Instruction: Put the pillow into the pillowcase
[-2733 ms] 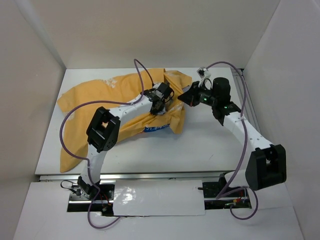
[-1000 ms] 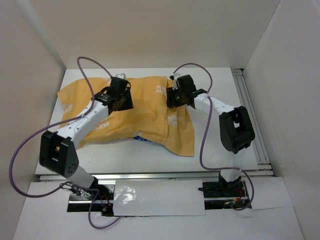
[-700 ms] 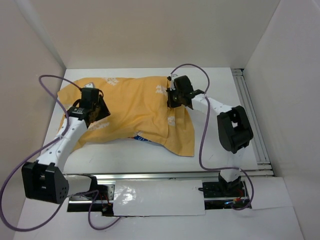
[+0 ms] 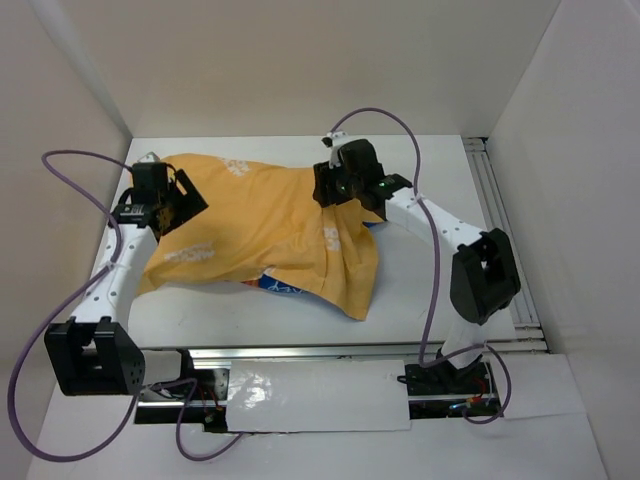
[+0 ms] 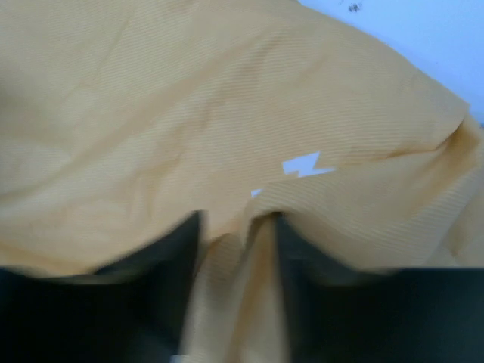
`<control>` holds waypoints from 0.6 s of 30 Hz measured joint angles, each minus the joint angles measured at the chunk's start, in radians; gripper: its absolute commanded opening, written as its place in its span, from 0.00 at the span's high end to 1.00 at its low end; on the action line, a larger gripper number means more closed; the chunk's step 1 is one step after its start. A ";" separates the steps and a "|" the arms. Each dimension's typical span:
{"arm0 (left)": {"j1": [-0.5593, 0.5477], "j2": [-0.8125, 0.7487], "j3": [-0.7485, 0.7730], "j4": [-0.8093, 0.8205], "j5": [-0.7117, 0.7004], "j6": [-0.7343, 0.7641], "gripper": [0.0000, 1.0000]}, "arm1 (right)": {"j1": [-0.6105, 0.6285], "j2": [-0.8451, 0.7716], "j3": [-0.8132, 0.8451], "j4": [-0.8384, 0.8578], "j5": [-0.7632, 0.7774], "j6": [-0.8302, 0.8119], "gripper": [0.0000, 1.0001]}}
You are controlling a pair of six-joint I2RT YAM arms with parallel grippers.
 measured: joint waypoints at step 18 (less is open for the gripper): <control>0.115 0.363 0.233 -0.015 0.003 -0.001 0.06 | 0.155 0.138 0.222 -0.060 0.203 -0.050 0.07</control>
